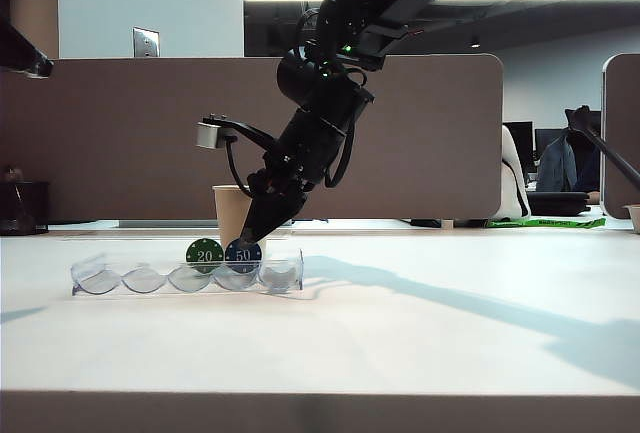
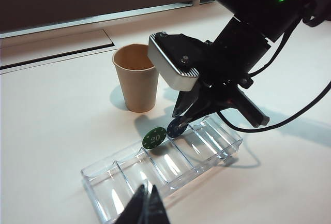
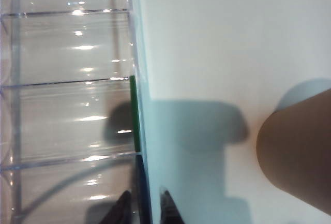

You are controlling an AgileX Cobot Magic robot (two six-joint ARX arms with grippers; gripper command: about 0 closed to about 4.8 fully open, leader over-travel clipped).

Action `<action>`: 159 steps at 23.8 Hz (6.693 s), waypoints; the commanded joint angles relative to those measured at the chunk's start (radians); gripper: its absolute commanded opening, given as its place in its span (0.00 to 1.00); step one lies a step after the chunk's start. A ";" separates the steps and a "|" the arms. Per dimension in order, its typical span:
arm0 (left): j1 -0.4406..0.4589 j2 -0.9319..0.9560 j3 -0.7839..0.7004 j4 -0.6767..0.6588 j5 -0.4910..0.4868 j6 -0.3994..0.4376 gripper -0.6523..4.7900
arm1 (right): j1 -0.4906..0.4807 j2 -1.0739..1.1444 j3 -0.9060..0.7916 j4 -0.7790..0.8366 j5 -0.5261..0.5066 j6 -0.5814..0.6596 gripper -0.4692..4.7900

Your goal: Pick up the chip with the greater value and put it into the paper cup.

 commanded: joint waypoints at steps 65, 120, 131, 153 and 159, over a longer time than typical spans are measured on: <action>0.000 -0.001 0.005 0.013 0.006 0.001 0.11 | -0.014 -0.080 0.004 0.477 0.055 0.193 0.09; 0.003 -0.234 -0.092 0.122 -0.212 -0.180 0.11 | -0.404 -0.452 0.002 0.207 -0.029 0.504 0.08; 0.003 -0.401 -0.152 0.028 -0.259 -0.180 0.11 | -0.528 -0.594 -0.079 0.102 -0.058 0.502 0.09; 0.003 -0.440 -0.164 -0.025 -0.264 -0.180 0.11 | -0.934 -1.659 -1.266 0.458 -0.145 0.561 0.09; 0.003 -0.440 -0.164 -0.025 -0.260 -0.180 0.11 | -0.916 -1.968 -1.544 0.689 -0.065 0.742 0.09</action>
